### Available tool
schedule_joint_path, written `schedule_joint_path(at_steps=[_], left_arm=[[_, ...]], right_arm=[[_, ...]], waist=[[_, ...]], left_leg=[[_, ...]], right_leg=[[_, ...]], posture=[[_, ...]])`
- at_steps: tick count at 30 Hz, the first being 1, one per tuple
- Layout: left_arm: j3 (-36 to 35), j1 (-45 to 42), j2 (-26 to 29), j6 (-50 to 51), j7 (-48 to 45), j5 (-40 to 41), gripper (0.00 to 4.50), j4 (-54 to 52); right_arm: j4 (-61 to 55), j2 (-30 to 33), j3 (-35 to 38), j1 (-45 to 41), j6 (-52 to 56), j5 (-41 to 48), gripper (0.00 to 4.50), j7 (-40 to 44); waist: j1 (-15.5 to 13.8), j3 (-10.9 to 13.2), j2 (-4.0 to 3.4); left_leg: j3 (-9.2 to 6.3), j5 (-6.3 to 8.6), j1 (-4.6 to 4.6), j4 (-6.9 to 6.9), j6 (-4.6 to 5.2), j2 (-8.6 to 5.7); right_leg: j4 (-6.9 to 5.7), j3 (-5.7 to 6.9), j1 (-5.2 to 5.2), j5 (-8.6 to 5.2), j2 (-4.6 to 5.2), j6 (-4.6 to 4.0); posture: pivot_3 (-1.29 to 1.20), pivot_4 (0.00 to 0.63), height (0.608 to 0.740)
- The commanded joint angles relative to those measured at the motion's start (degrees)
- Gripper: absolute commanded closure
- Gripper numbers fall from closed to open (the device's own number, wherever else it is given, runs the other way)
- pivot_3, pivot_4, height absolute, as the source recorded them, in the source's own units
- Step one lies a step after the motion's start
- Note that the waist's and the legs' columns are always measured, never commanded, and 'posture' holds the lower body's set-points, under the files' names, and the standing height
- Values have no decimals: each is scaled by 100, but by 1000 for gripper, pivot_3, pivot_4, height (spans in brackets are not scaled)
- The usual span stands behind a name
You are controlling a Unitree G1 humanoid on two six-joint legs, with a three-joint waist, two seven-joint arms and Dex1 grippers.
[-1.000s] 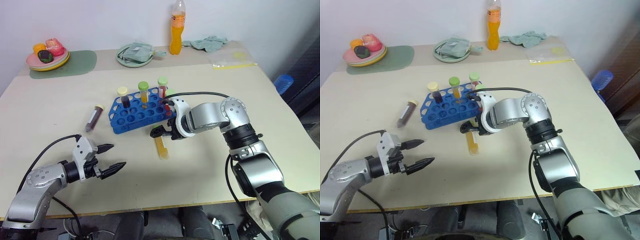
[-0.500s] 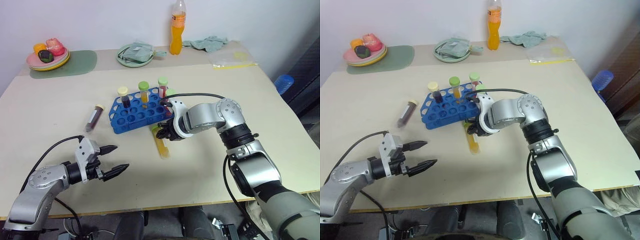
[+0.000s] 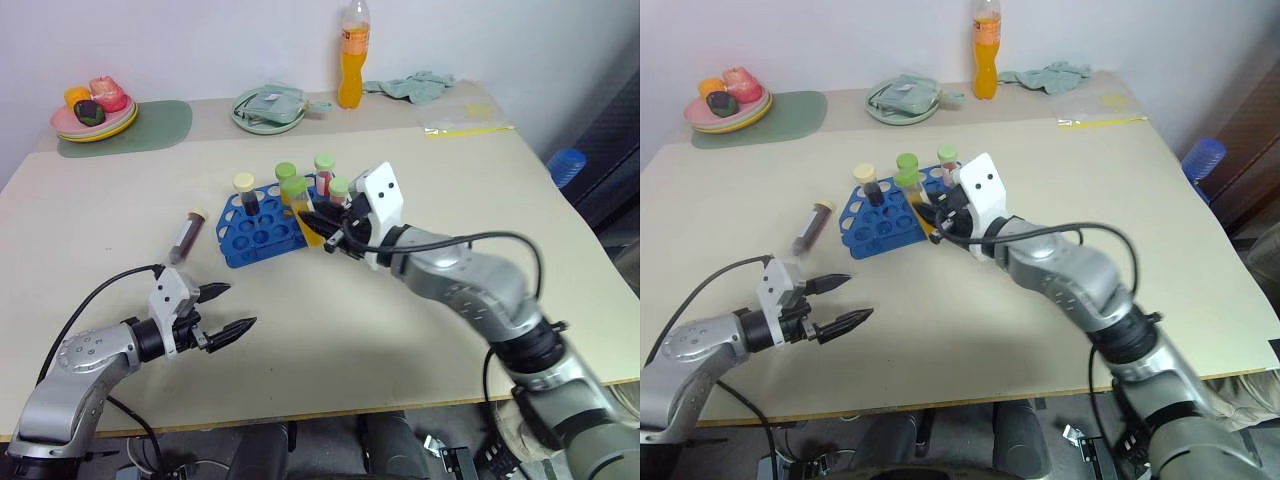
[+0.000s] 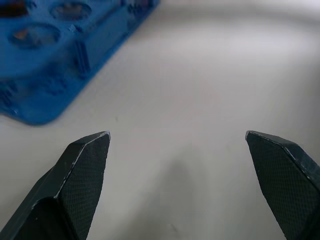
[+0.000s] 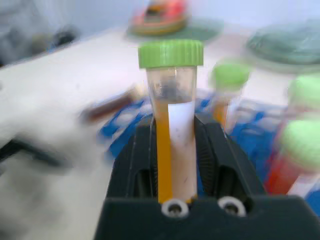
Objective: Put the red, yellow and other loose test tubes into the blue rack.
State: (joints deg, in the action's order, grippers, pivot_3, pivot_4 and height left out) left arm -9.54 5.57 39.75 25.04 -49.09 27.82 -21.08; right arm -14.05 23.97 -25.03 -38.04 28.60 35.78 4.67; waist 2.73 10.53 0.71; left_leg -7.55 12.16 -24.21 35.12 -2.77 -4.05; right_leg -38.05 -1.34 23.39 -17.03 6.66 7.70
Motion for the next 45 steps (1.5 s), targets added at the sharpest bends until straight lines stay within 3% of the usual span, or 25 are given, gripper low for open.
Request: schedule_joint_path(at_steps=[1, 6, 11, 25, 42, 45], left_arm=[[57, -171, -16, 171, 113, 106, 0, -259], [36, -265, -25, 330, 197, 177, 0, -369], [-168, -205, 10, 474, 286, 300, 0, -549], [-137, -282, -11, 551, 387, 338, 0, -541], [-270, -63, 18, 155, 169, 262, 0, -249], [-301, -43, 13, 119, 168, 263, 0, -233]], right_arm=[[817, -823, -55, -143, -1504, -1413, 3907, -120], [1884, -1625, 122, -109, -2495, -2397, 3907, -157], [2106, -1839, 263, 148, -2806, -2757, 3907, 162], [2123, -2271, 757, 552, -2422, -2879, 3907, 762], [2611, -2671, 1112, 582, -2883, -2961, 3907, 1119], [2493, -2690, 1184, 625, -2884, -2941, 2508, 1178]], waist=[[-10, 0, 1], [-32, -1, 1], [-26, -1, 1], [-19, -1, 1], [-16, -1, 1], [-16, -1, 1]], left_leg=[[-2, -1, 1, -1, -2, 0], [-18, -6, 2, -3, -12, -2], [-25, -9, 2, -5, -18, -4], [-25, -10, 12, -12, -20, -2], [-24, -10, 14, -13, -21, -3], [-24, -10, 15, -13, -21, -3]], right_leg=[[0, -1, 0, 0, 0, -1], [0, -4, 0, 1, 3, -1], [1, -4, -2, 1, 4, -2], [-1, -5, -5, 1, 2, -2], [-2, -6, -5, 1, 2, -2], [-2, -6, -6, 1, 3, -2]], posture=[[0, 150, 740], [0, 150, 740], [0, 150, 740], [0, 150, 740], [0, 150, 740], [0, 150, 740]])
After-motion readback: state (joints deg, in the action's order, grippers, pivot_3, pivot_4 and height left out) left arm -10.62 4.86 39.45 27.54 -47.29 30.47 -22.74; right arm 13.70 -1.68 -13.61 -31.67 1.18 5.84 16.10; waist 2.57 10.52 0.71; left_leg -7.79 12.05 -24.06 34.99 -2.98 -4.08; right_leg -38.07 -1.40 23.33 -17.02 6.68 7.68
